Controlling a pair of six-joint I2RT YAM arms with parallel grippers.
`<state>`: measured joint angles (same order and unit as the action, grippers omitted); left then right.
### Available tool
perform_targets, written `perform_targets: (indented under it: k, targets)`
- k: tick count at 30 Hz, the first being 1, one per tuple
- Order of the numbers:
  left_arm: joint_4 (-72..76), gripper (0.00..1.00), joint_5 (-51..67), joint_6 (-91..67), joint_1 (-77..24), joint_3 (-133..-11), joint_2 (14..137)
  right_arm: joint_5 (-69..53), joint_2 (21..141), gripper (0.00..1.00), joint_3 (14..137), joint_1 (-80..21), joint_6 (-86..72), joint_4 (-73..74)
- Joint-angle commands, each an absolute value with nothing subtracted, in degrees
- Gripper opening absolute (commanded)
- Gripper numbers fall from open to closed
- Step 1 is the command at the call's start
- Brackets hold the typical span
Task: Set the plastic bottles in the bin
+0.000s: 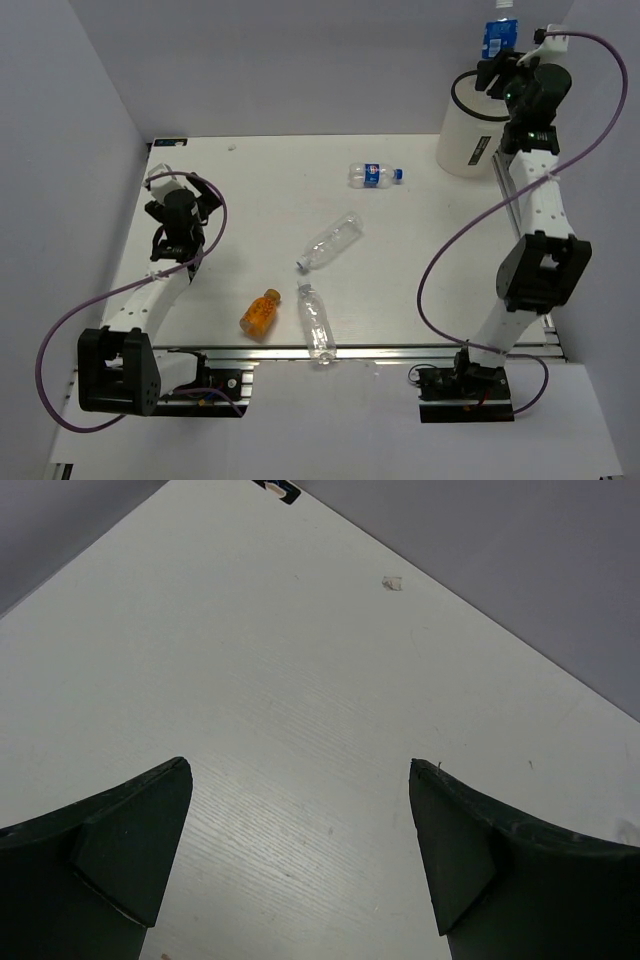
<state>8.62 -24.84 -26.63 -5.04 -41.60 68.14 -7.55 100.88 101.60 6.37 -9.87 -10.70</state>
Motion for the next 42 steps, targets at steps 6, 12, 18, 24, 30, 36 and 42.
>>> perform_targets:
  k: [6,12,18,24,30,36,42]
  targets:
    - [8.0,0.98,-19.96,-26.46,-5.01,-44.65,68.9,7.73,122.58,0.82,122.04,6.86,-10.02,-16.18]
    - [9.06,0.98,-17.93,-26.46,-5.01,-45.43,71.36,7.56,129.38,0.86,134.22,6.68,-6.68,-16.86]
    - [8.61,0.98,-15.91,-26.98,-5.01,-46.41,73.21,2.64,120.42,0.89,125.6,5.98,-2.92,-18.9]
    - [6.59,0.98,-15.03,-27.07,-5.01,-47.9,74.27,1.31,113.04,0.89,124.29,4.83,3.16,-13.8]
    - [5.1,0.98,-15.91,-27.25,-5.01,-48.69,75.06,2.72,108.54,0.79,117.78,4.83,4.92,-9.42]
    - [4.22,0.98,-16.43,-27.16,-5.01,-49.57,76.2,5.09,111.7,0.59,116.98,4.92,5.01,-2.9]
    - [3.61,0.98,-17.31,-27.16,-4.92,-49.83,76.82,6.59,124.24,0.34,125.75,6.15,1.94,4.38]
